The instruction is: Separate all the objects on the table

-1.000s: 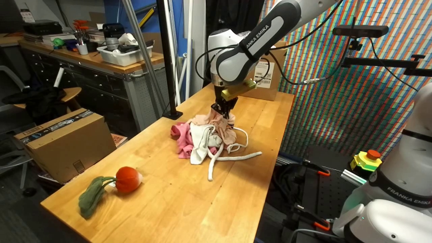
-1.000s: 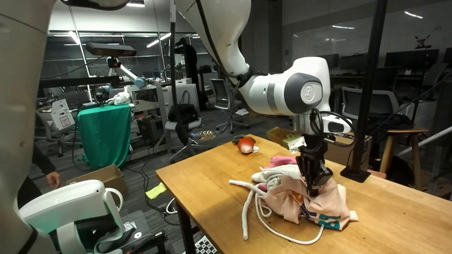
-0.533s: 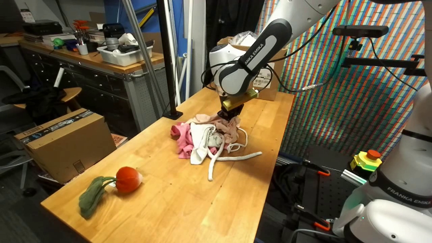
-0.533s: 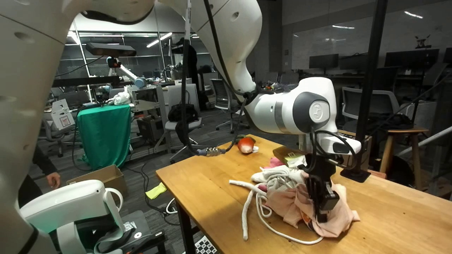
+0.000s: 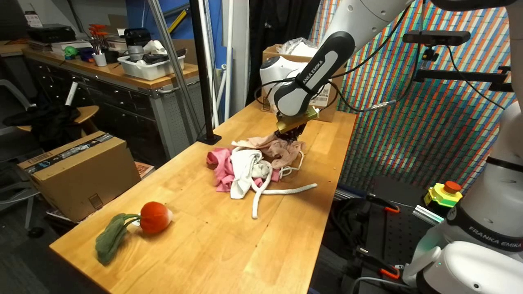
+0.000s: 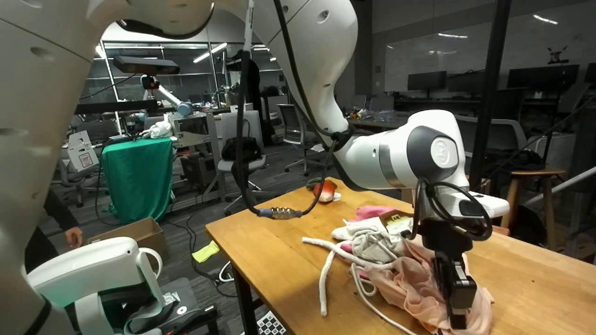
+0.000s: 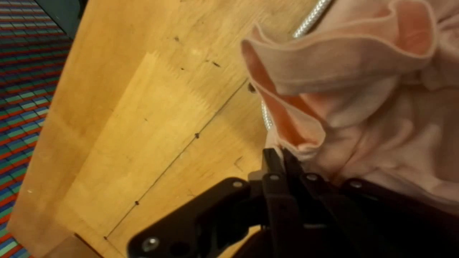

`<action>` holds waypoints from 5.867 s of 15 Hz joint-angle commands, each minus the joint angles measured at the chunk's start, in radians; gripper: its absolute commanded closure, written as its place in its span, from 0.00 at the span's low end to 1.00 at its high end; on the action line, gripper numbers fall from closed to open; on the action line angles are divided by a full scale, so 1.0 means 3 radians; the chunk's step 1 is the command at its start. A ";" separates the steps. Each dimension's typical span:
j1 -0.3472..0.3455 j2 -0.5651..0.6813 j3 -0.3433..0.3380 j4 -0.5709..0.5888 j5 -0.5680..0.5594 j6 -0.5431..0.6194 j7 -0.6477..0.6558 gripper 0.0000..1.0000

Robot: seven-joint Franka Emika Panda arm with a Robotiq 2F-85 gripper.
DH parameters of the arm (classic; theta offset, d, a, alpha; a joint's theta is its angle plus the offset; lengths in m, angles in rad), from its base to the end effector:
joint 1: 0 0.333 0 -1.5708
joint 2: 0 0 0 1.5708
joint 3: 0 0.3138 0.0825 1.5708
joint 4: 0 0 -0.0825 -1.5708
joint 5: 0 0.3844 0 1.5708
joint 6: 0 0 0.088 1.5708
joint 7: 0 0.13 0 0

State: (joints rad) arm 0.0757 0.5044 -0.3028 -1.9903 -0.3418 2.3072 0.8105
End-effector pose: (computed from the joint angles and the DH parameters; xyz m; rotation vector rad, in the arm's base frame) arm 0.5711 -0.1457 0.1828 2.5318 -1.0108 -0.0843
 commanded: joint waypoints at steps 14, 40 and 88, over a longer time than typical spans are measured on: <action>-0.0498 -0.0093 -0.0350 0.0021 -0.0182 -0.0762 0.1241 0.94; -0.0629 -0.0744 0.0125 -0.0058 0.0097 -0.0634 0.1733 0.00; -0.0053 0.0199 0.1029 0.0645 0.1316 -0.0185 -0.1966 0.90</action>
State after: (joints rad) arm 0.0441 0.5389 0.0232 -1.8304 0.0706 2.2777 0.2214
